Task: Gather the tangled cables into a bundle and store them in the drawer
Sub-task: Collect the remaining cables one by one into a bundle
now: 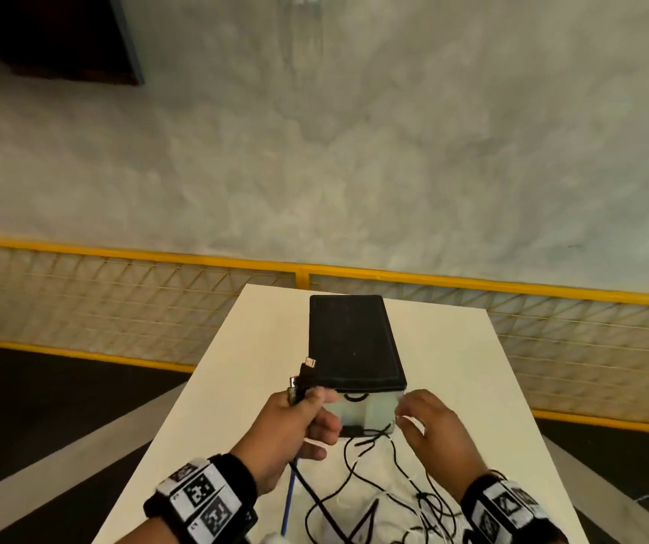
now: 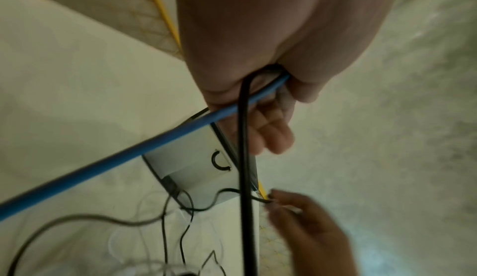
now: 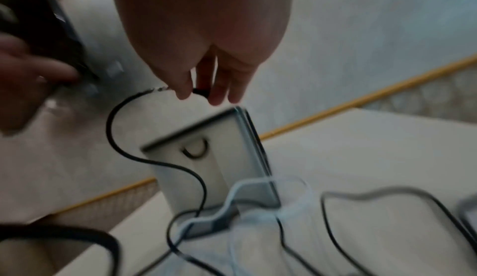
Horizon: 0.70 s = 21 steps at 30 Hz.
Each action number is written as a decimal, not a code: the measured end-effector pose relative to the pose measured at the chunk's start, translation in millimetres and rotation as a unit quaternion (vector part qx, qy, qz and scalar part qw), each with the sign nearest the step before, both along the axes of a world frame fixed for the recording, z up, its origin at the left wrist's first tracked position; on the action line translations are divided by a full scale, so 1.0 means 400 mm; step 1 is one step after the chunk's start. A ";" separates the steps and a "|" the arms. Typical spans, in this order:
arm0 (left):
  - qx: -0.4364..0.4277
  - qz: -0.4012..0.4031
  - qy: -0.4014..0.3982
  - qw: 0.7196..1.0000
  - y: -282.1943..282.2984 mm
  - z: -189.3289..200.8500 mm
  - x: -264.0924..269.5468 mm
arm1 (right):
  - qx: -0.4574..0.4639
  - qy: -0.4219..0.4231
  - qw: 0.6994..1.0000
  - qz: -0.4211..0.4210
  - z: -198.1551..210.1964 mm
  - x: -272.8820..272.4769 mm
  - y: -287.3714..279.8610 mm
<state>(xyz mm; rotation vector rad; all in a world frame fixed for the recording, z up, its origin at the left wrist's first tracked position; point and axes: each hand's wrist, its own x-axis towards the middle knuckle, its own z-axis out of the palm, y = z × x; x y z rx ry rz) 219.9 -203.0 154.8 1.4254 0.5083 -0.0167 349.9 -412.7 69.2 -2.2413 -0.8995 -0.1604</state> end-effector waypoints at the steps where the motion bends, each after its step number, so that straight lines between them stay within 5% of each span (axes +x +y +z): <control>1: 0.020 -0.003 0.000 1.000 -0.003 0.004 0.006 | 0.020 -0.032 0.999 0.012 0.033 -0.016 -0.001; 4: 0.063 -0.056 0.009 0.996 -0.018 0.033 0.013 | 0.040 -0.119 0.990 0.063 0.139 -0.080 0.004; 7: 0.019 -0.120 -0.001 0.993 -0.050 0.051 0.017 | 0.073 -0.145 0.981 0.105 0.225 -0.143 0.021; 12: -0.082 -0.145 -0.025 0.986 -0.076 0.082 0.002 | 0.174 -0.043 0.977 0.115 0.287 -0.216 0.042; 21: -0.100 -0.173 -0.047 0.979 -0.061 0.083 -0.015 | 0.142 0.037 0.977 0.152 0.293 -0.284 0.054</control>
